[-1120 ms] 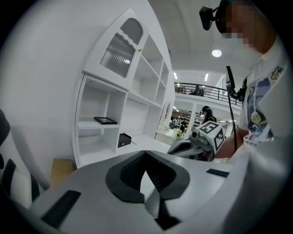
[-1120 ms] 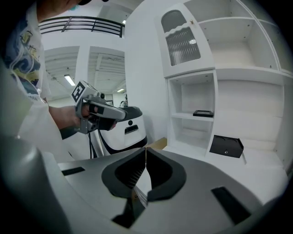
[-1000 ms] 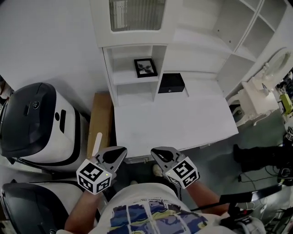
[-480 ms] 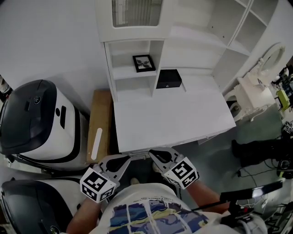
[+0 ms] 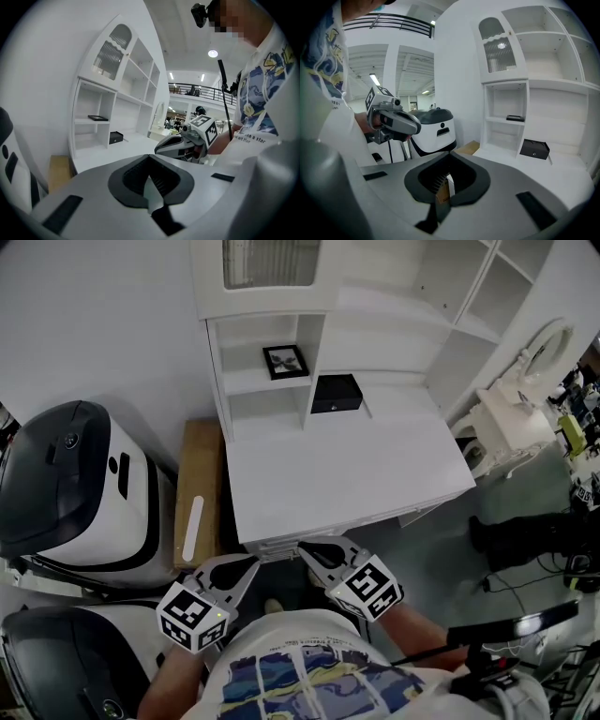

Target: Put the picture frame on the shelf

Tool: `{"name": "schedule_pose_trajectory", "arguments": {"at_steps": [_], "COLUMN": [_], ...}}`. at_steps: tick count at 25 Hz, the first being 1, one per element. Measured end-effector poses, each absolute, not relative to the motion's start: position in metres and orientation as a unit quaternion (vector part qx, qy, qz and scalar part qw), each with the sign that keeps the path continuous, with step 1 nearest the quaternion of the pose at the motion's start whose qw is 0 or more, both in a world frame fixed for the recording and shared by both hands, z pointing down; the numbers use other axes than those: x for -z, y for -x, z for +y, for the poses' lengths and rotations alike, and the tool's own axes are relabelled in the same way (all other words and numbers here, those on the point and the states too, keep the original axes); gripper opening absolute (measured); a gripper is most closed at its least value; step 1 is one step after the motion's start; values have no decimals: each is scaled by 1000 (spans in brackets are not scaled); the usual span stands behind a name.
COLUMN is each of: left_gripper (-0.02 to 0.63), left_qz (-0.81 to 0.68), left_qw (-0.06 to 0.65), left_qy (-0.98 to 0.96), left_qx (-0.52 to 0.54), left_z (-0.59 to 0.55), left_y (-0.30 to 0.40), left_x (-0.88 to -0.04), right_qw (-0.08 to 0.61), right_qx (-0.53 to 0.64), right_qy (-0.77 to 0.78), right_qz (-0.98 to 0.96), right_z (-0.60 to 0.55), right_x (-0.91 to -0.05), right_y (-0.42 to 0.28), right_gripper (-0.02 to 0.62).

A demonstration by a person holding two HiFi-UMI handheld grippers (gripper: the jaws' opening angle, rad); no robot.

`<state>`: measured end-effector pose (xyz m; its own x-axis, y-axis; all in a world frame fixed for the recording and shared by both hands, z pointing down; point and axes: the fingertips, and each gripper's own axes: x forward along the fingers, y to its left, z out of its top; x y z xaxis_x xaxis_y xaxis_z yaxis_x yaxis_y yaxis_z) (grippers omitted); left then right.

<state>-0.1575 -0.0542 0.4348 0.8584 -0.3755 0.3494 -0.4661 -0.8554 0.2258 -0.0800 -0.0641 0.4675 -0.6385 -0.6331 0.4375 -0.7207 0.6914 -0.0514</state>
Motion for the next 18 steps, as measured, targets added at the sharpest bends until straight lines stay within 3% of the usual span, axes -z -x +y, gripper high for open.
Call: {"name": "schedule_pose_trajectory", "arguments": {"at_steps": [18], "left_gripper": [12], "left_qz": [-214], "left_qw": [166], "left_qy": [-949], "left_qx": [-163], "left_z": [-42], "left_y": [162], "left_x": [-451], "right_qw": [195], "right_qx": [-117], "right_qy": [-364], "right_qz": [-903], "right_z": [-54], "right_x": [-466], "right_y": [94], "right_gripper": [25]}}
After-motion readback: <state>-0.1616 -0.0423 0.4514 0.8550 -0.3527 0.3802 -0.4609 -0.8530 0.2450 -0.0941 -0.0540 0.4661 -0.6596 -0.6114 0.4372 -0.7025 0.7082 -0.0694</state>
